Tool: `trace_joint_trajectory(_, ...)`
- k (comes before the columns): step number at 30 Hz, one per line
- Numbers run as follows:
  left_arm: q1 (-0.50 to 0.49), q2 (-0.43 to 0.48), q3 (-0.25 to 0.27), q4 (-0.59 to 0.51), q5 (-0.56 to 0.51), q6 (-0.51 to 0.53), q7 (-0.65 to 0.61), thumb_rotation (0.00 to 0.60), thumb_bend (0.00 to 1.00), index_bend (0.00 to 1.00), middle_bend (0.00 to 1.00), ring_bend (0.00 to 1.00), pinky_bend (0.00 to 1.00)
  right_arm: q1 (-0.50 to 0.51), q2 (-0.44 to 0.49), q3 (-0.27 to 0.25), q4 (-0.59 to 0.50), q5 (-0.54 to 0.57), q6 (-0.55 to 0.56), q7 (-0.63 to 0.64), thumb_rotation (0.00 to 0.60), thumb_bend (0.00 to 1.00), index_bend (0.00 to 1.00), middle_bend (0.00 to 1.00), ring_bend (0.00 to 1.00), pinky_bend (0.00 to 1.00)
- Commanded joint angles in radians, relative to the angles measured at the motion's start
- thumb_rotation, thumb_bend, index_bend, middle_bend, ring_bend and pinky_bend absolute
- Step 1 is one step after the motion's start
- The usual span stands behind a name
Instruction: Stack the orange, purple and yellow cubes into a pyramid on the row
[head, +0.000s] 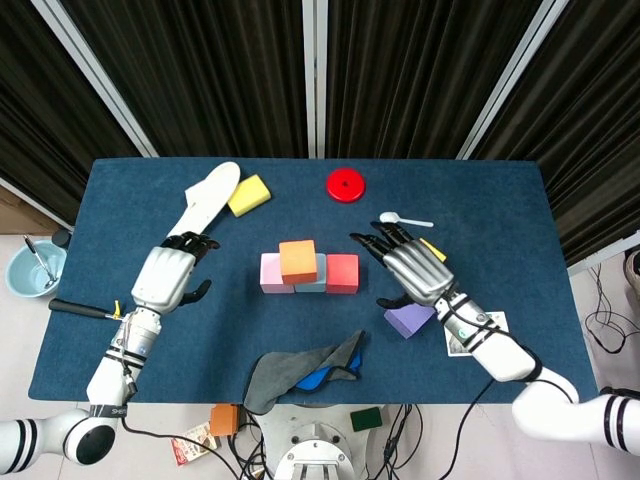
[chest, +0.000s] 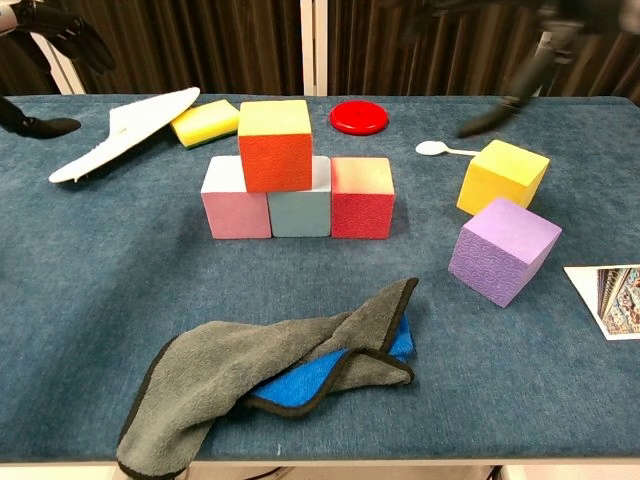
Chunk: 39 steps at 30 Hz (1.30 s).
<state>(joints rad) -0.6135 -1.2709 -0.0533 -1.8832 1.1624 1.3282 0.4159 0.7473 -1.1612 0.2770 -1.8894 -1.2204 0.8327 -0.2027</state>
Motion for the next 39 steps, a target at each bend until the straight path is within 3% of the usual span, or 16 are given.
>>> trace_joint_trajectory(1,0.018,-0.007,0.003,0.002,0.018,-0.004,-0.03,0.6,0.28,0.28,0.27,0.22,0.28,0.154,-0.101,0.043,0.016,0.242,-0.059,-0.173,0.6,0.11,0.0,0.16,0.0,0.09)
trace_joint_trajectory(7,0.032,-0.012,-0.004,0.016,0.022,-0.032,-0.06,0.6,0.28,0.28,0.27,0.22,0.28,0.304,-0.194,0.026,0.092,0.474,-0.054,-0.3,0.6,0.12,0.0,0.16,0.0,0.09)
trace_joint_trajectory(14,0.051,-0.015,-0.016,0.037,0.016,-0.057,-0.103,0.6,0.28,0.28,0.27,0.22,0.27,0.417,-0.287,0.004,0.205,0.611,-0.043,-0.354,0.6,0.11,0.02,0.16,0.0,0.09)
trace_joint_trajectory(28,0.078,-0.015,-0.035,0.068,0.03,-0.092,-0.16,0.6,0.28,0.28,0.27,0.22,0.27,0.454,-0.324,-0.021,0.306,0.629,-0.077,-0.272,0.6,0.14,0.06,0.18,0.01,0.09)
trace_joint_trajectory(39,0.092,-0.015,-0.041,0.075,0.033,-0.111,-0.168,0.6,0.28,0.27,0.26,0.22,0.25,0.463,-0.367,-0.022,0.348,0.597,-0.051,-0.226,0.6,0.18,0.23,0.3,0.07,0.12)
